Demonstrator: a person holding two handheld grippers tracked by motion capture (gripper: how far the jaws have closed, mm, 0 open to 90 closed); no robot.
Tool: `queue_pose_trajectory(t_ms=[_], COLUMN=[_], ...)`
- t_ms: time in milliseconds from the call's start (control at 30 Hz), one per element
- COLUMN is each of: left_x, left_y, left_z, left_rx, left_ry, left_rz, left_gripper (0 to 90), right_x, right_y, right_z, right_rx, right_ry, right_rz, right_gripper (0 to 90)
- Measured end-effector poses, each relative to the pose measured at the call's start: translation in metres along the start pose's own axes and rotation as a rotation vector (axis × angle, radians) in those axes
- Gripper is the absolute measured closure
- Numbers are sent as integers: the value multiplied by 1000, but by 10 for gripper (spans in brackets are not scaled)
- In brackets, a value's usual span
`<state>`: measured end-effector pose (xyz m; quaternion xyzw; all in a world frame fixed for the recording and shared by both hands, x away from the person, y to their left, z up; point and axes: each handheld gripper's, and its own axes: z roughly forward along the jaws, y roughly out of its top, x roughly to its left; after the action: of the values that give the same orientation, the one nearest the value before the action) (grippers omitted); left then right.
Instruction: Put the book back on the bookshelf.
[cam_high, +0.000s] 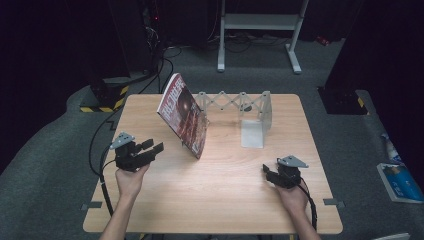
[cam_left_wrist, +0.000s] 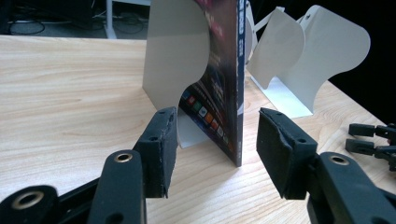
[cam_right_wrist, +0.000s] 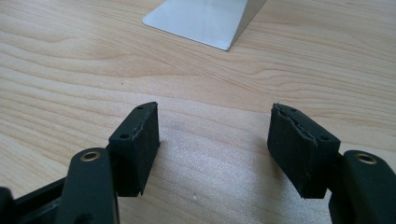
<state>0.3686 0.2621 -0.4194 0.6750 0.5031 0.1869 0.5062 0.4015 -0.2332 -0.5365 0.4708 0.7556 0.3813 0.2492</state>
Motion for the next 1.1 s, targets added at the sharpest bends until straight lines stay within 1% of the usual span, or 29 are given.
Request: queue_pose_trajectory(t_ms=[100,200,300,700,800,833,900,1000,1100], left_x=[-2,-4,-6,-10,-9,-10,-10,-11,-12], left_y=[-3,-6,-10,-21,-25,-26,-28,-32,-37], left_z=[2,4,7,16,19,20,21,24,28], left_rx=[2,10,17,40,46,45,51,56,66], left_ry=[7,14,15,16,21,19,25,17,13], left_rz=[2,17,24,28,23,16,21,-2,-10], left_gripper=[477,474,471,464,463,463,461,459,458], right_x=[0,0,0,0,0,0,0,0,0], right_y=[0,0,0,0,0,0,0,0,0], right_z=[0,0,0,0,0,0,0,0,0], right_rx=[1,0,0,0,0,0,0,0,0], right_ry=[0,0,0,0,0,0,0,0,1], right_rz=[2,0,0,0,0,0,1,0,0], right_gripper=[342,342,342,343,342,342,342,343,342])
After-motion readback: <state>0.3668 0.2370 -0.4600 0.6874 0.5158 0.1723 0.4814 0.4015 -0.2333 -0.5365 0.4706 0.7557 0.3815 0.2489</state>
